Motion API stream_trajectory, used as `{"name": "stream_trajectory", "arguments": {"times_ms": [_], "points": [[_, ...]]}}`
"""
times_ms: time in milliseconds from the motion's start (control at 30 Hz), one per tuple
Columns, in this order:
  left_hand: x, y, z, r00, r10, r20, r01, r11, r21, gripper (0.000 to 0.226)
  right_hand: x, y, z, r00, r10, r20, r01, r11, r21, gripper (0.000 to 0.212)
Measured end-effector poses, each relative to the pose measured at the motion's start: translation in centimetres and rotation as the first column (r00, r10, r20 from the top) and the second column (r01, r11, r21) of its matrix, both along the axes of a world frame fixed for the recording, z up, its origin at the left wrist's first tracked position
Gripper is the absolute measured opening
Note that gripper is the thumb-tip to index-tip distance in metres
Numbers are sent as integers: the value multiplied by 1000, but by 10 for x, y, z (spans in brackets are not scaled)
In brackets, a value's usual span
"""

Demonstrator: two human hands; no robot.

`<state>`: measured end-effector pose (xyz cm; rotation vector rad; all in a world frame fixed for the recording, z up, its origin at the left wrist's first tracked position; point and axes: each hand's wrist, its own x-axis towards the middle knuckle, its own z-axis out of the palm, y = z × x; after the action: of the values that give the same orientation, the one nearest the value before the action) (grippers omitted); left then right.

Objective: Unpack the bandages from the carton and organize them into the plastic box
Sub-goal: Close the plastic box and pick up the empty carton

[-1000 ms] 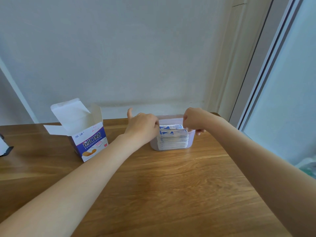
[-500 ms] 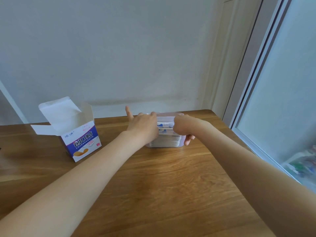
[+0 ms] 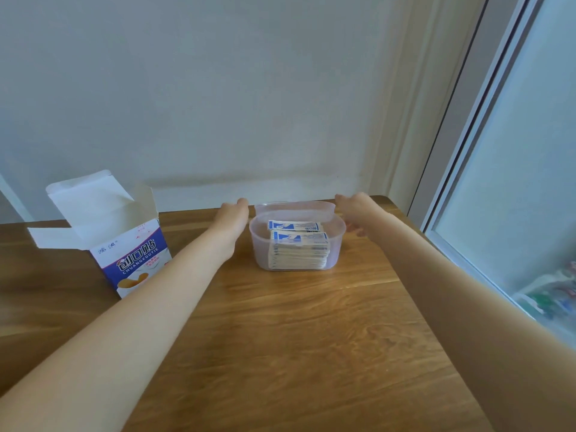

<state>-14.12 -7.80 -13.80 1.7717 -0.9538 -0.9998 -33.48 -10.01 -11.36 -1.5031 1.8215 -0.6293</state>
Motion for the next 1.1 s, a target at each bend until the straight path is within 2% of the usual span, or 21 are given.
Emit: {"name": "stream_trajectory", "arguments": {"times_ms": [67,167,233,300,400,467,500,567,633,700,800,933,1033,1100], "points": [[-3,-3,1,992,-8,-124,8,1000,4,47,1,-5,-3,971,-57,230,53,998,21,37],[-5,-6,8,979,-13,-201,-6,996,-94,43,1,-11,-4,869,-120,481,144,989,-15,32],[-4,-5,17,981,-9,-196,-30,980,-196,40,1,-13,2,806,-88,585,177,980,-96,35],[-1,-4,24,986,-23,-168,-24,961,-275,40,1,-12,10,807,-1,591,160,963,-216,34],[1,9,31,995,-96,-39,74,920,-384,44,3,3,25,928,132,350,35,901,-433,38],[3,23,32,982,-145,124,185,883,-430,51,6,23,33,972,227,55,-165,835,-524,39],[3,33,33,962,-157,223,242,869,-432,53,6,33,34,949,284,-136,-313,806,-503,35],[1,48,34,883,-163,440,360,837,-412,51,7,49,33,796,377,-474,-564,746,-354,27],[0,61,34,751,-150,643,472,804,-363,47,9,64,30,665,395,-634,-658,711,-247,36],[1,69,33,622,-164,765,557,780,-285,43,13,74,24,619,327,-714,-664,703,-254,47],[3,74,30,492,-151,857,631,741,-232,37,23,83,7,540,148,-829,-673,667,-319,47],[6,69,21,358,-116,926,661,733,-163,33,37,76,-12,601,14,-799,-607,658,-445,41],[8,59,16,302,-119,946,621,777,-100,42,47,52,-21,626,-65,-777,-595,605,-529,58],[11,50,16,296,-113,948,590,802,-88,45,56,35,-26,620,-98,-779,-602,578,-552,62]]}}
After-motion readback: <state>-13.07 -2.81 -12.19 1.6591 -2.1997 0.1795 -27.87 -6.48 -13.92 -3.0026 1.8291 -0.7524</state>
